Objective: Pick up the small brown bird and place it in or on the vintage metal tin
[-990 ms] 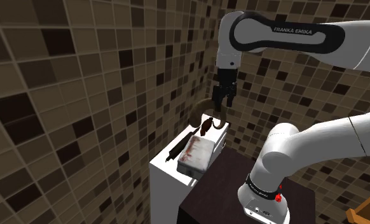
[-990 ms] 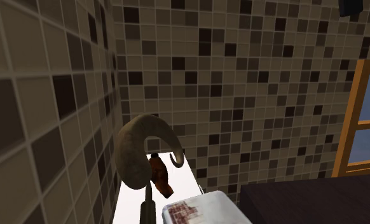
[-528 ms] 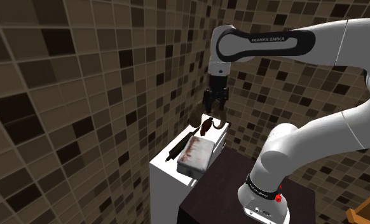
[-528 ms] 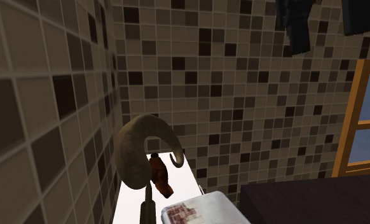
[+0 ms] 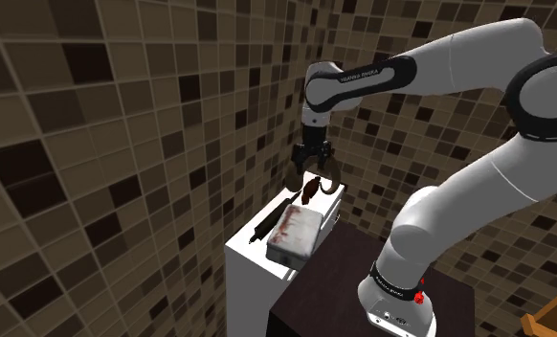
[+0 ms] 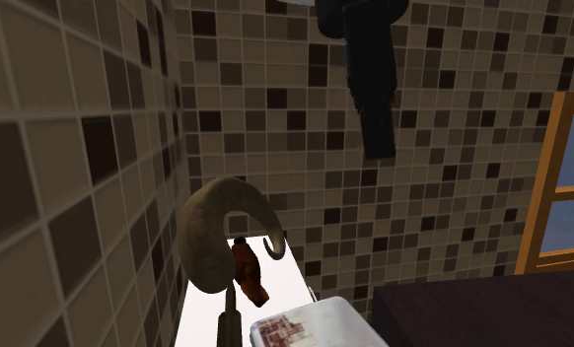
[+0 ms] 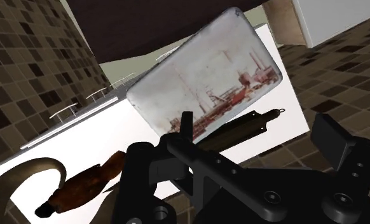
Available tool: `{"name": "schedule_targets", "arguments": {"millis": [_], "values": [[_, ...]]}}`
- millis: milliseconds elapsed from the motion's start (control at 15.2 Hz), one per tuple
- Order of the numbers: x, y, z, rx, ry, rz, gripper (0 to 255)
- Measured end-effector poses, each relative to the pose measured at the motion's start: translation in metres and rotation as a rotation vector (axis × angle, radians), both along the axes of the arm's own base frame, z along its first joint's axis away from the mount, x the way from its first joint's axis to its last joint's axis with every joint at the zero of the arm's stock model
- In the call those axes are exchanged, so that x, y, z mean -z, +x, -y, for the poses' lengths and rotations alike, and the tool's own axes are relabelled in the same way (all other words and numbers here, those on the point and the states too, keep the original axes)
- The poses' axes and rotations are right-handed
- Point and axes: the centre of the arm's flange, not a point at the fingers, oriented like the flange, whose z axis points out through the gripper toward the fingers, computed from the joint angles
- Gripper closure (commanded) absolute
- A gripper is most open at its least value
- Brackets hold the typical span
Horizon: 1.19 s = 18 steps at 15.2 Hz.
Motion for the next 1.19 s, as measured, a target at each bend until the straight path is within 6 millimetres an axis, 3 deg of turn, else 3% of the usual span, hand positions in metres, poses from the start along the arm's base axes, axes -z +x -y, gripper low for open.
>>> {"name": "schedule_targets", "arguments": {"millis": [660, 1188], "values": [[0.078, 0.061, 0.074, 0.205, -0.042, 0.016, 0], [0.139, 0.097, 0.149, 0.369, -0.076, 0.027, 0]]}}
